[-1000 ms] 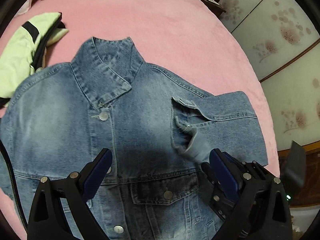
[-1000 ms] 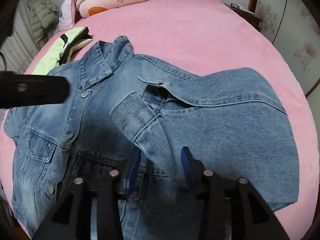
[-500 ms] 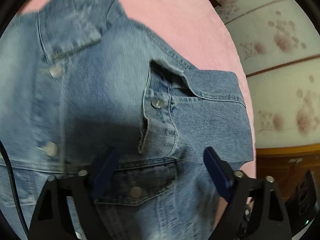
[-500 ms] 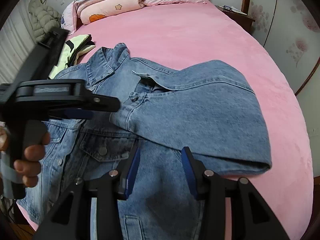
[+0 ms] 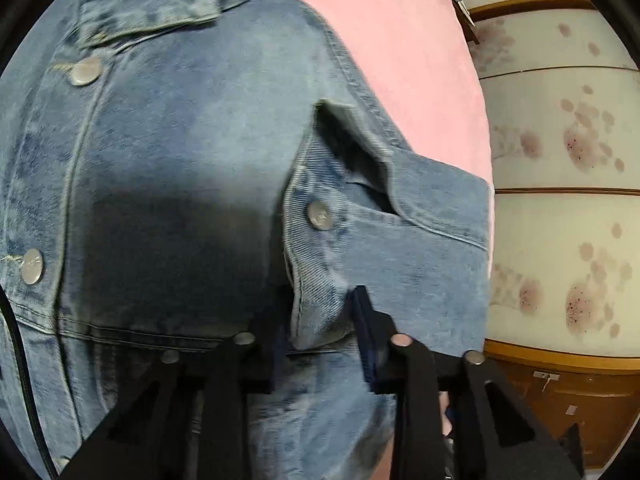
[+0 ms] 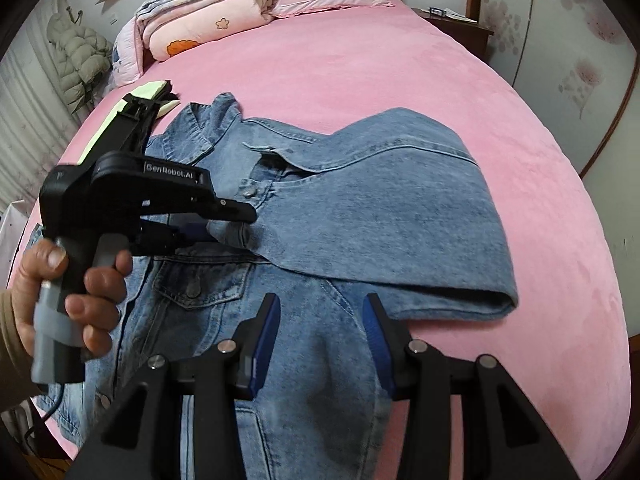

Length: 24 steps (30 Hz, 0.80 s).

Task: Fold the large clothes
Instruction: 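Close the left tool on the other sleeve cuff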

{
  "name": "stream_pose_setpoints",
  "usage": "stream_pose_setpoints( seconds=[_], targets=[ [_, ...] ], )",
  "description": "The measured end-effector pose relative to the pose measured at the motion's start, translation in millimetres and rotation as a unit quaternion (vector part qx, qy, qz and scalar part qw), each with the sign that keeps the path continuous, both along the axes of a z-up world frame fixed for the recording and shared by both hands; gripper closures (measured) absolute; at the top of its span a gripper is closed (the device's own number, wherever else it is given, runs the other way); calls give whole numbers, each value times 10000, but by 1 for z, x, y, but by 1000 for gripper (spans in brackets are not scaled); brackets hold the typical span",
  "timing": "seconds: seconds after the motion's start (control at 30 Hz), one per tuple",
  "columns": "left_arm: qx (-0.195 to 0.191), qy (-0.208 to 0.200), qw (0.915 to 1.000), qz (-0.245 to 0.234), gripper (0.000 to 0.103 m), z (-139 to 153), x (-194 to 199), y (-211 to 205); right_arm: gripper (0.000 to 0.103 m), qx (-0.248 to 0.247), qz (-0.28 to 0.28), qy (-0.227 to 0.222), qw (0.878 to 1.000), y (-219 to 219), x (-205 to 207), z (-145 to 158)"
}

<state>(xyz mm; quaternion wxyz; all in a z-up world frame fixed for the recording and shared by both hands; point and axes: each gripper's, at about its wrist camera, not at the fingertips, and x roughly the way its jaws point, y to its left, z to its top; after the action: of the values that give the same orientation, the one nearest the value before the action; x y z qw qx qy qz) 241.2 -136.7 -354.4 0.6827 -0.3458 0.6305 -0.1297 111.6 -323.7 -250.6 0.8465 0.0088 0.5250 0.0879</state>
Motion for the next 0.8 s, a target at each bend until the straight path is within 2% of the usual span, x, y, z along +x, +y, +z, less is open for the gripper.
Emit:
stream_pose_setpoints(
  seconds=[0.13, 0.2, 0.37, 0.5, 0.6, 0.8],
  targets=[
    [111, -154, 9998, 31, 92, 25, 10, -13, 60, 11, -245, 120, 9996, -16, -1, -4],
    [271, -519, 9983, -37, 94, 55, 17, -23, 60, 39, -474, 201, 9987, -28, 0, -9],
    [530, -1731, 9831, -258, 94, 143, 25, -38, 60, 446, -1173, 440, 9911, -63, 4, -21],
    [675, -2311, 9701, -294, 95, 192, 25, -36, 59, 859, -1543, 554, 9827, -77, 8, -27],
    [801, -2492, 9647, -299, 95, 207, 16, -29, 57, 1025, -1665, 576, 9790, -78, 15, -32],
    [997, -2415, 9652, -92, 95, 209, 6, -6, 57, 1195, -1899, 696, 9720, -77, 29, -45]
  ],
)
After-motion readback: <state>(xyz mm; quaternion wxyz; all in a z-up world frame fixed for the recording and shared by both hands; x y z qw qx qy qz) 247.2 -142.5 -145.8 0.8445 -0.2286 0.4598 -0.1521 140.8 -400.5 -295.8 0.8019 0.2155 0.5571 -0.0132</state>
